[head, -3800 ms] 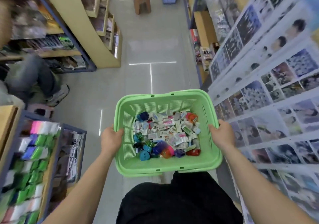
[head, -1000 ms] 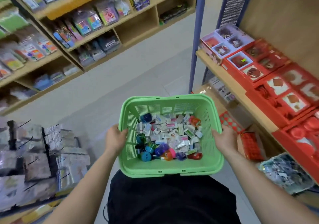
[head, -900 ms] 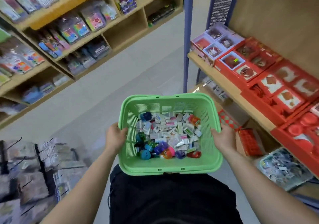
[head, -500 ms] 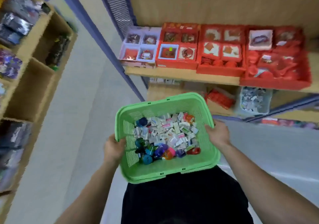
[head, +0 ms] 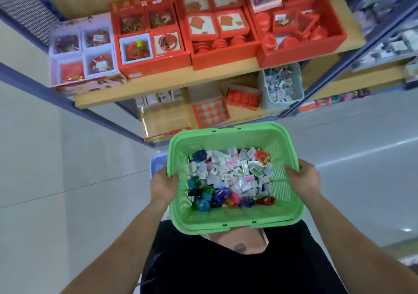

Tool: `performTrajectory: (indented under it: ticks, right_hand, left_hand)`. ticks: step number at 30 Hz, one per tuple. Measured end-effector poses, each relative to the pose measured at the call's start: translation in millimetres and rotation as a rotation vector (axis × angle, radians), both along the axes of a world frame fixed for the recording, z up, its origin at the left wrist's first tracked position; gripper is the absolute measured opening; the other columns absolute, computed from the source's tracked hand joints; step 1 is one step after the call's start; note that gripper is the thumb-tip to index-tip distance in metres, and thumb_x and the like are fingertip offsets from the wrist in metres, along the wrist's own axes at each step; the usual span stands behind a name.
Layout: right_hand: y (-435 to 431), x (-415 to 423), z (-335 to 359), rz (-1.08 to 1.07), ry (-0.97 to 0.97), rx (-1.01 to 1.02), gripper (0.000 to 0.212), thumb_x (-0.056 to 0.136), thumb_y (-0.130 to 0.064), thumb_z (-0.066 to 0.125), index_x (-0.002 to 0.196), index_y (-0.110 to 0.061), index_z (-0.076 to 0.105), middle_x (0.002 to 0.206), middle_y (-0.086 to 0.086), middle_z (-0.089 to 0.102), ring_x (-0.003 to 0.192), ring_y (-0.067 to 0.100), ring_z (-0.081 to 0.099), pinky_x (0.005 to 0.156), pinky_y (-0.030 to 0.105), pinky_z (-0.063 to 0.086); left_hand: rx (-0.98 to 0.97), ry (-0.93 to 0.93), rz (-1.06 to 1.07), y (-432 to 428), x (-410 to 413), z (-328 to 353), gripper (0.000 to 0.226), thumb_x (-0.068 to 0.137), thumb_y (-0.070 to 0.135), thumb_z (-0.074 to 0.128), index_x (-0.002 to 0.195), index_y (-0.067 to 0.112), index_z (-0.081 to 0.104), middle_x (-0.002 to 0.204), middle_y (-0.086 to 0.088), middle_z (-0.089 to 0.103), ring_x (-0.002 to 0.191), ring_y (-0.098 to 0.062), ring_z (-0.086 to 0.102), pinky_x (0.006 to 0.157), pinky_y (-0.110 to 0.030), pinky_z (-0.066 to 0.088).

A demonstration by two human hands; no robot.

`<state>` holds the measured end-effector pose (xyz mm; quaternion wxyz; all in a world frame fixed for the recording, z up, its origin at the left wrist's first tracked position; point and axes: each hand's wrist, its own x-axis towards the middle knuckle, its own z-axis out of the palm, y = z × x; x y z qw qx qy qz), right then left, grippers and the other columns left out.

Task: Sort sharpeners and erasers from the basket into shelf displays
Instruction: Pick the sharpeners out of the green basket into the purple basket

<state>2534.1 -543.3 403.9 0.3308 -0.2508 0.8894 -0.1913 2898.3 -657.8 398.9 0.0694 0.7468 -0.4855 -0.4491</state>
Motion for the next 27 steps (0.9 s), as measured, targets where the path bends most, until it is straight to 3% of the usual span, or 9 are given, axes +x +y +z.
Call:
performTrajectory:
  ticks: [7,11,16,20,24,27]
  right_hand:
    - [3.0,-103.0,-148.0,-0.042,0.027,0.045,0.009,0.096,-0.021,0.064,0.099,-0.014,0.069,0.068,0.007,0.067,0.05,0.022,0.057,0.045,0.023,0.04]
    - [-17.5,-144.7,-243.3,-0.019,0.058,0.026,0.012,0.096,-0.019,0.065,0.096,-0.008,0.07,0.068,0.008,0.065,0.053,0.024,0.056,0.048,0.024,0.04]
    - [-49.7,-169.5,-347.1,0.04,0.089,0.0,0.009,0.096,-0.015,0.063,0.098,-0.008,0.069,0.073,0.011,0.063,0.055,0.02,0.053,0.048,0.024,0.037]
    - [-74.0,-179.6,-413.5,0.07,0.083,0.004,0.017,0.093,-0.014,0.064,0.106,-0.006,0.072,0.081,0.013,0.066,0.076,0.033,0.065,0.067,0.032,0.048]
    - [-96.1,-185.5,-451.5,0.145,0.098,0.073,0.022,0.091,-0.012,0.066,0.11,-0.004,0.073,0.086,0.014,0.065,0.079,0.03,0.061,0.07,0.028,0.04]
    - [-108.4,-186.1,-468.0,0.199,0.097,0.137,0.028,0.089,-0.016,0.068,0.112,-0.002,0.073,0.097,0.02,0.07,0.091,0.035,0.065,0.074,0.029,0.042]
  left_hand:
    - [0.025,0.003,-0.048,-7.1,-110.5,-158.4,0.012,0.094,0.012,0.061,0.102,0.008,0.069,0.09,-0.015,0.073,0.075,-0.031,0.067,0.067,-0.041,0.056]
    - [0.007,-0.007,-0.037,-17.6,-154.5,-258.0,0.016,0.094,0.011,0.061,0.106,0.005,0.07,0.093,-0.013,0.07,0.076,-0.027,0.06,0.067,-0.03,0.045]
    - [-0.009,-0.017,0.045,-28.6,-184.2,-369.1,0.02,0.097,0.012,0.057,0.113,0.005,0.067,0.094,-0.01,0.066,0.078,-0.027,0.058,0.066,-0.028,0.04]
    - [-0.02,-0.029,0.083,-37.8,-194.1,-430.8,0.023,0.098,0.014,0.055,0.115,0.0,0.063,0.108,-0.02,0.068,0.096,-0.037,0.065,0.077,-0.035,0.05]
    - [-0.043,0.001,0.099,-37.0,-194.5,-469.2,0.025,0.094,0.011,0.052,0.118,0.006,0.057,0.106,-0.021,0.068,0.095,-0.04,0.066,0.083,-0.049,0.057]
    - [-0.058,0.033,0.108,-33.3,-193.0,-478.8,0.029,0.094,0.014,0.059,0.121,0.005,0.054,0.108,-0.018,0.067,0.096,-0.038,0.065,0.084,-0.046,0.056]
